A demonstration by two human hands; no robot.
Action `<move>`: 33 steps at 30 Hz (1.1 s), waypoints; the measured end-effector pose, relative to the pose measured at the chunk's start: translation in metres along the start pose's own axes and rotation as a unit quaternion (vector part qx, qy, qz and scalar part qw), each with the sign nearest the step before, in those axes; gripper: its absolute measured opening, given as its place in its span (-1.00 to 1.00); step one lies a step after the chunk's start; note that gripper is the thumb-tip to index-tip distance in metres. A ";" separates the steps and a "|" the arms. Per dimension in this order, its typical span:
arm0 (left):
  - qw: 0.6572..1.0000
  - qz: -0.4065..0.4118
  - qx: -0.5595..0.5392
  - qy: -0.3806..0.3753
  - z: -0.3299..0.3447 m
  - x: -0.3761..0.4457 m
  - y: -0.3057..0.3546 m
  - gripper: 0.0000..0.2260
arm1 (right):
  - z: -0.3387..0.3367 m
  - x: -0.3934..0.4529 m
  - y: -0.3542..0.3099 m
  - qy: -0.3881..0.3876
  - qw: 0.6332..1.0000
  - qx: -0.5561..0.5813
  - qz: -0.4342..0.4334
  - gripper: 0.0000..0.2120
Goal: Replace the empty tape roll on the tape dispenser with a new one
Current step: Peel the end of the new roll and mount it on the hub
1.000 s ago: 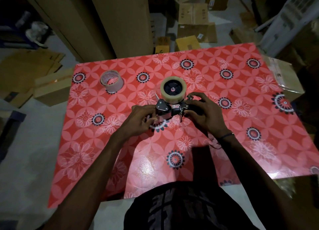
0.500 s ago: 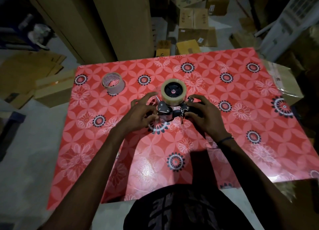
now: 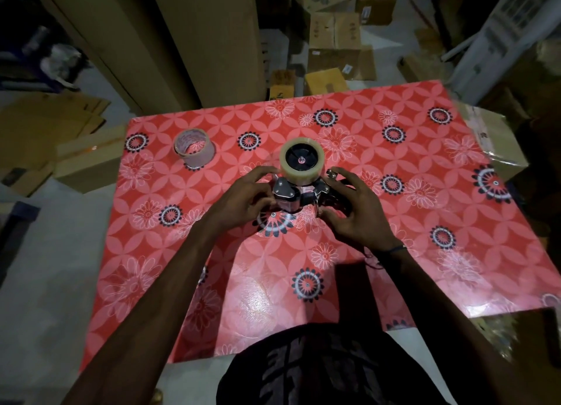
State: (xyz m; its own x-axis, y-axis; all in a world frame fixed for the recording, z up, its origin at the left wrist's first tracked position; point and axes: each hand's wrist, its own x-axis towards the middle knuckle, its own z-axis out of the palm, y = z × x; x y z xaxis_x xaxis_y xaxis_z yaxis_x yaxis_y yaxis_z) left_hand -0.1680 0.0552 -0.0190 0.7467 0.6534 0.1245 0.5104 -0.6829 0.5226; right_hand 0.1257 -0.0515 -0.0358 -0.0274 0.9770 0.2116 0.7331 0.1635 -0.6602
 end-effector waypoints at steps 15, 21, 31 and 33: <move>0.998 0.040 0.047 0.011 0.000 0.004 0.005 -0.91 | 0.000 0.000 -0.004 0.009 1.000 0.022 -0.004 -0.33; 0.997 0.022 0.066 0.032 -0.001 -0.001 0.001 -0.75 | 0.002 0.001 0.000 0.012 1.000 0.025 -0.007 -0.34; 0.999 0.006 0.048 0.010 0.000 -0.005 0.005 -0.71 | 0.008 0.004 0.006 0.021 0.999 0.046 0.004 -0.31; 0.999 0.000 0.052 0.010 0.000 -0.006 0.006 -0.71 | 0.011 0.006 0.009 0.029 0.998 0.048 0.006 -0.31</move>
State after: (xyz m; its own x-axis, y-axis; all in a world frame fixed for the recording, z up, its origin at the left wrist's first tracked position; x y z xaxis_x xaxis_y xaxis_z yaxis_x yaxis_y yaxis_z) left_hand -0.1695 0.0465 -0.0167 0.7393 0.6583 0.1416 0.5520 -0.7129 0.4325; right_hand 0.1242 -0.0431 -0.0486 0.0229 0.9699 0.2423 0.6644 0.1664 -0.7286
